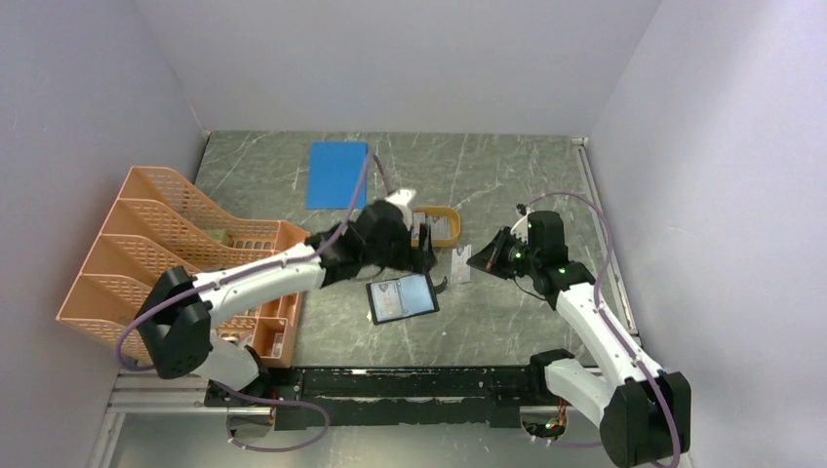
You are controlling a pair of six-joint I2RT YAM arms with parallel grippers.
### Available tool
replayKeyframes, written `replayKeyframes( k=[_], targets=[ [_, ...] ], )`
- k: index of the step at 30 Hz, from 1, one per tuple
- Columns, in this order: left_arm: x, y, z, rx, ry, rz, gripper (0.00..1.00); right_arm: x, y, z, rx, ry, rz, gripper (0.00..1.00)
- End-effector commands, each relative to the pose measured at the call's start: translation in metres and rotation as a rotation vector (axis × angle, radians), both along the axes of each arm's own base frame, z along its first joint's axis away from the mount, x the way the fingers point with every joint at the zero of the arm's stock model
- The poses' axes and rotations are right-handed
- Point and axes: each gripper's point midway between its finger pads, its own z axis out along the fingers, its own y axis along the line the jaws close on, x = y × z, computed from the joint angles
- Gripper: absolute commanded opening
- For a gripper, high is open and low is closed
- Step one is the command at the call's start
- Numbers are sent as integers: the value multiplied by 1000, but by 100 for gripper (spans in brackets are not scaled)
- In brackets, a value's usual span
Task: Put the credit cards into the card holder
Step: Place the credit card in the storage box, then turn over the card slot in the card holder.
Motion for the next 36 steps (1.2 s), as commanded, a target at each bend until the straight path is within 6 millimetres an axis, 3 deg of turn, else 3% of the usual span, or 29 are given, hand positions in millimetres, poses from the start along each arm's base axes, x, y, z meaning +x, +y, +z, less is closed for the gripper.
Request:
replayKeyframes(
  k=[1, 5, 12, 26, 29, 36],
  targets=[
    [-35, 39, -69, 267, 22, 39, 84, -16, -10, -14, -52, 9, -10, 0],
    [-48, 22, -80, 339, -23, -21, 83, -25, -12, -18, -56, 9, -6, 0],
    [-49, 7, -102, 500, -80, -35, 84, -26, -20, -5, -91, -34, -33, 0],
    [-48, 15, -154, 667, -81, -48, 79, -22, -26, 11, -110, -75, -66, 0],
    [-49, 21, -163, 694, -76, -51, 72, -20, -27, 13, -118, -80, -70, 0],
    [-57, 39, -180, 741, -47, -47, 42, -21, -25, 12, -107, -77, -65, 0]
  ],
)
